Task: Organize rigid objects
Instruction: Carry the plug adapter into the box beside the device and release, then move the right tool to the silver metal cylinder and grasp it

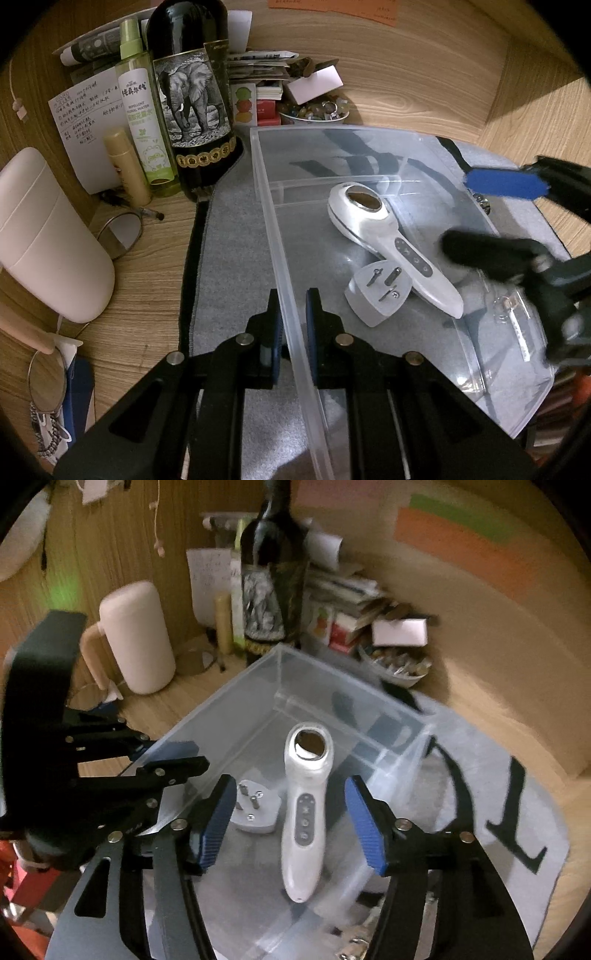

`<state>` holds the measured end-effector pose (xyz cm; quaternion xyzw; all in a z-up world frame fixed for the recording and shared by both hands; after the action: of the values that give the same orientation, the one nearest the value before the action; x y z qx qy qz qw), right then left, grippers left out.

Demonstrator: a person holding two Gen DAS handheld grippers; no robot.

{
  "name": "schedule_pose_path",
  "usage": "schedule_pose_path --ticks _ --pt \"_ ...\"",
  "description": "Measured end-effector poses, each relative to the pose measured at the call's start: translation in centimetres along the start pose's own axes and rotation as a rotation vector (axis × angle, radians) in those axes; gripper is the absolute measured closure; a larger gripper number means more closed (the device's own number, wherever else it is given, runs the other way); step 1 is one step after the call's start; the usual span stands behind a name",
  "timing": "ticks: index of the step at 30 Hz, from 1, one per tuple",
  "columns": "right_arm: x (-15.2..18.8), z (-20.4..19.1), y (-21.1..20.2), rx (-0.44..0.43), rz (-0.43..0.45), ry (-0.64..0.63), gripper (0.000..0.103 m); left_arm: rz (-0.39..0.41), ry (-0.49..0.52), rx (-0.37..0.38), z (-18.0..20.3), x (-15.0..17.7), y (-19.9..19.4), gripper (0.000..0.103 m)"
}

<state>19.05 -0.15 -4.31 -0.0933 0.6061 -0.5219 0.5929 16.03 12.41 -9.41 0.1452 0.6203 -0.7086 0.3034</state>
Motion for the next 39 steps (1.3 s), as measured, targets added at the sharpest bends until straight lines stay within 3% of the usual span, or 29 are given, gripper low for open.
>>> schedule_pose_path --ticks 9,17,25,28,34,37,39 --pt "2.5 4.7 -4.6 0.111 0.068 0.107 0.035 0.0 0.001 -0.001 0.0 0.0 0.0 0.092" --pt "6.7 8.8 -4.2 0.166 0.001 0.235 0.035 0.0 0.001 -0.004 -0.1 0.0 0.0 0.092" --pt "11.8 9.1 -2.1 0.156 -0.073 0.32 0.036 -0.002 0.002 -0.003 -0.3 0.0 0.0 0.092" --pt "13.4 8.7 -1.6 0.125 -0.1 0.334 0.048 -0.002 0.003 -0.004 -0.2 0.0 0.0 0.092" --pt "14.4 6.7 -0.7 0.077 -0.138 0.295 0.059 0.0 0.001 -0.003 -0.3 0.0 0.0 0.092" --pt "15.1 6.1 0.5 0.079 -0.177 0.262 0.072 -0.001 0.002 -0.004 -0.2 0.0 0.0 0.092" --pt "15.2 6.2 0.3 0.086 -0.155 0.271 0.075 -0.001 0.002 -0.003 -0.3 0.0 0.0 0.092"
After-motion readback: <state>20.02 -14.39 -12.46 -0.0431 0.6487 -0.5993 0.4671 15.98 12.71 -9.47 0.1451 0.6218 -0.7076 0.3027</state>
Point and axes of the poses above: each gripper's, at about its wrist camera, not at the fingertips, and y roughly the way its jaws point, z to its right, x to its underside, the point moved 1 cm from there along y, roughly the way its jaws point, and after that the axes turned 13 degrees about -y, right-handed, at the moved point
